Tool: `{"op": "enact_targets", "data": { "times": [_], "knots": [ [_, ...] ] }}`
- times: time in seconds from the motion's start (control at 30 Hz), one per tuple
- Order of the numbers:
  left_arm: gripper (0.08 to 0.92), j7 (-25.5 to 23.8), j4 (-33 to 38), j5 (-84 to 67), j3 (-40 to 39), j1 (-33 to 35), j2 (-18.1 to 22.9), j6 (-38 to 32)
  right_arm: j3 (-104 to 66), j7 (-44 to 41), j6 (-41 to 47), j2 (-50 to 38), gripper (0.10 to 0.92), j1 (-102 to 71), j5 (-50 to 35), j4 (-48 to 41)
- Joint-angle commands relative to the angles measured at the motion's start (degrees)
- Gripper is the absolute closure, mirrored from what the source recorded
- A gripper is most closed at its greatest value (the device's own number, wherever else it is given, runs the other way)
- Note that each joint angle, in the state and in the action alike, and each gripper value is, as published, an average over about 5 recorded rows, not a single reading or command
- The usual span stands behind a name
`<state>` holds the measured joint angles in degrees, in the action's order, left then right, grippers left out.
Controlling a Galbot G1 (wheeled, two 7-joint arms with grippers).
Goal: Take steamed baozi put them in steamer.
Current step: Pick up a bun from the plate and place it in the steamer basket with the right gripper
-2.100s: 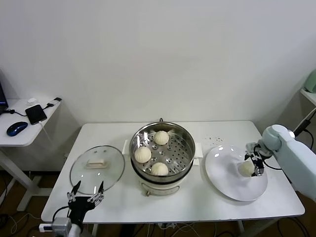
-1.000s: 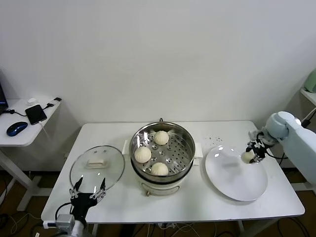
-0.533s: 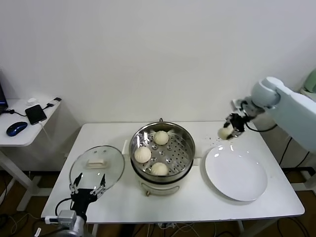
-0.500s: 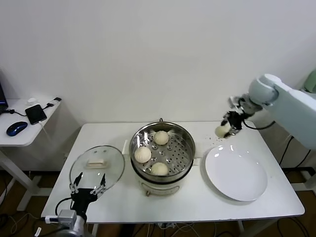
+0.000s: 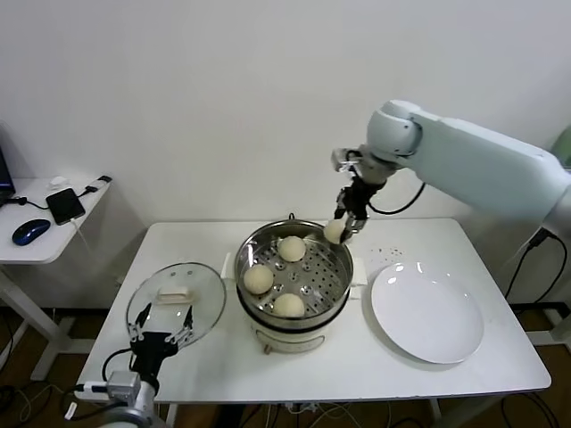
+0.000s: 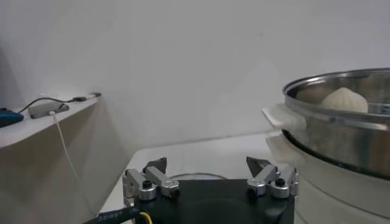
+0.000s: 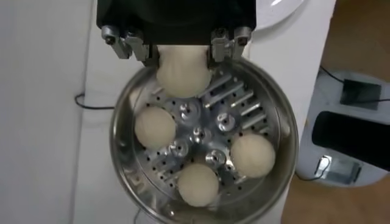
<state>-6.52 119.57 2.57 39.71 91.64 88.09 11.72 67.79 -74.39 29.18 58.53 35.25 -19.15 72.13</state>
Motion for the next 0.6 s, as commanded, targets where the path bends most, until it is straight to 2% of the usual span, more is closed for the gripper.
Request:
{"op": "enact_targets", "data": {
  "times": [0.03,0.3,0.6],
  "knots": [
    [0.177,0.0,0.1,-0.1,0.0,-0.6,-0.1,0.0,6.4,3.2,5.3,8.8,0.491,-1.3,-3.5,-1.5],
    [0.177,-0.1,-0.1,-0.3,-0.6,-0.8,0.3,0.0,6.0,6.8,7.4,8.5,0.491,-6.3,1.2,-2.6],
    [0.177,0.0,0.1,-0.3,-1.0,-0.6,0.5,-0.1,3.6,10.2,9.1,8.3,0.491,-10.1,2.5,-3.5]
  ]
}}
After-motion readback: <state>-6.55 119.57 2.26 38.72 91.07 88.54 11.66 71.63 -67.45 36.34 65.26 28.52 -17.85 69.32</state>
